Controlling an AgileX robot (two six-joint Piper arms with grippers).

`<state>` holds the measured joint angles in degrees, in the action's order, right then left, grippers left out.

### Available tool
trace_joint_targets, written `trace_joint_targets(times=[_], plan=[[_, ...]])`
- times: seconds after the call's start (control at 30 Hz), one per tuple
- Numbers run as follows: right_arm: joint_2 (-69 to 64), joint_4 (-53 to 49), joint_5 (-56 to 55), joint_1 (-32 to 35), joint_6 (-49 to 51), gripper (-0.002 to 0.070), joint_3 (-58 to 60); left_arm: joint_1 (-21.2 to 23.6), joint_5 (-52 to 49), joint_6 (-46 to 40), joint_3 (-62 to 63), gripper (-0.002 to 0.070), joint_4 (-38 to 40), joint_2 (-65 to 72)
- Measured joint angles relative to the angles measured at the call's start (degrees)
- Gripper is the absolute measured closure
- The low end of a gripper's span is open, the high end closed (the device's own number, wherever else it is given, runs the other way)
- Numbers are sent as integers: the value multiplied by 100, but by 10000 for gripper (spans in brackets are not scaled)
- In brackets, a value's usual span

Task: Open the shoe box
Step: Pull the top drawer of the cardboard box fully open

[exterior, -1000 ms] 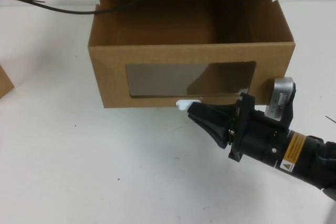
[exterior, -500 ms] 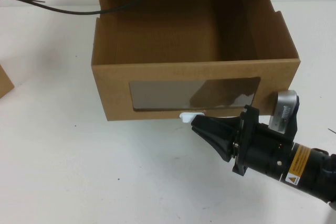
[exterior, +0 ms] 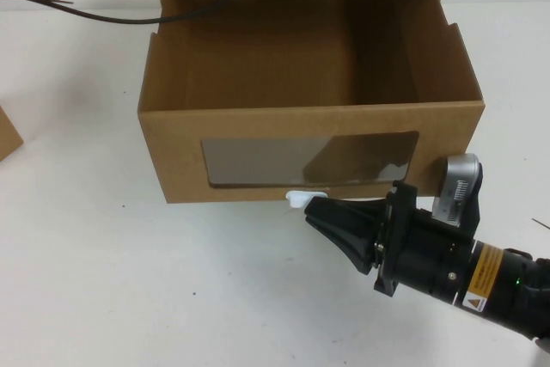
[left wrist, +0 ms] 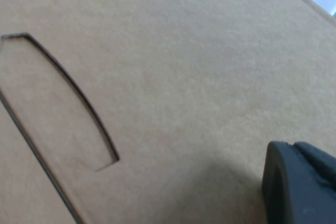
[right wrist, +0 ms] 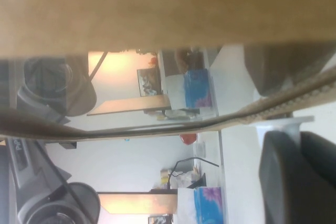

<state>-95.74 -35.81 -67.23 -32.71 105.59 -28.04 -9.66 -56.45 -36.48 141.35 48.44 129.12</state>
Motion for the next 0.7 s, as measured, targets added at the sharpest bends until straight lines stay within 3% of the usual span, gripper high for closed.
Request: trace_joint_targets(times=[0.53, 0.7], plan=[[0, -7, 0, -50, 1, 678, 0, 0, -10, 0, 0, 681, 0, 0], [0, -919, 90, -171, 151, 690, 75, 0, 99, 0, 0, 681, -9, 0]])
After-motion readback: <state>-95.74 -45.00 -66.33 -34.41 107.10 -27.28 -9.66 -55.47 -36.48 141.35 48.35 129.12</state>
